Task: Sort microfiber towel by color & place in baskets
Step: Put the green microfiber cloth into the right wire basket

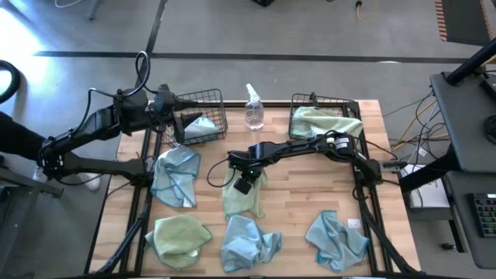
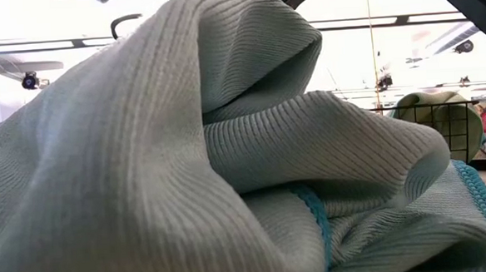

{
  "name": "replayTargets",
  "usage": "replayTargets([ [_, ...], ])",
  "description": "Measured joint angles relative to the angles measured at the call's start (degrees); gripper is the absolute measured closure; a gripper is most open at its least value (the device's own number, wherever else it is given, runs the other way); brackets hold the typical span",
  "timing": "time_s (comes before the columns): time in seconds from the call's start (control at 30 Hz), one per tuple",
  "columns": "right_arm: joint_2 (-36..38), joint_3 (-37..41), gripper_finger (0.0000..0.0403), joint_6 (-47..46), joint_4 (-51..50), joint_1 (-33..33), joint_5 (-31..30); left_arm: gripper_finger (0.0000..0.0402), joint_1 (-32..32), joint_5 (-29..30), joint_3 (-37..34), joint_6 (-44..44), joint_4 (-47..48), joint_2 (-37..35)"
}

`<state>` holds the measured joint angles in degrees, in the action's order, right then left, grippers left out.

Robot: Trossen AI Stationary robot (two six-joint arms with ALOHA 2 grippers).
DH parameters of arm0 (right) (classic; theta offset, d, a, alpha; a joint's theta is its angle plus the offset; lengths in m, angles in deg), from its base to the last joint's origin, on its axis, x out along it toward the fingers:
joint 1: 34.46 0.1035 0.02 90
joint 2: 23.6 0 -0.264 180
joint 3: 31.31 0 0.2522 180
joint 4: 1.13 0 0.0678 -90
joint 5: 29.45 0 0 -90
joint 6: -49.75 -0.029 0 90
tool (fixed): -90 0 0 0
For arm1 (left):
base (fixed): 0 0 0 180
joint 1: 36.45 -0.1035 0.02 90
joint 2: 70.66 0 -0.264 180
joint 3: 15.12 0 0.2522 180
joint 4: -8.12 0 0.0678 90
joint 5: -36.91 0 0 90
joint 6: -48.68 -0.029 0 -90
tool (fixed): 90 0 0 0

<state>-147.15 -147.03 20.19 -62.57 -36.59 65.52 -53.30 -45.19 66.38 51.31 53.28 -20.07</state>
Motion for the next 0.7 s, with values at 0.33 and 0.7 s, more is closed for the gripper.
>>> replayTargets([
  [0.33,0.0,0.0,0.0338,0.7,0.0,0.0,-0.5,0.0222,0.0,0.0,0.0,0.0,0.0,0.0],
  [0.7,1.3,0.1,0.0250,-0.4,0.1,0.1,1.4,0.0222,0.0,0.0,0.0,0.0,0.0,0.0],
])
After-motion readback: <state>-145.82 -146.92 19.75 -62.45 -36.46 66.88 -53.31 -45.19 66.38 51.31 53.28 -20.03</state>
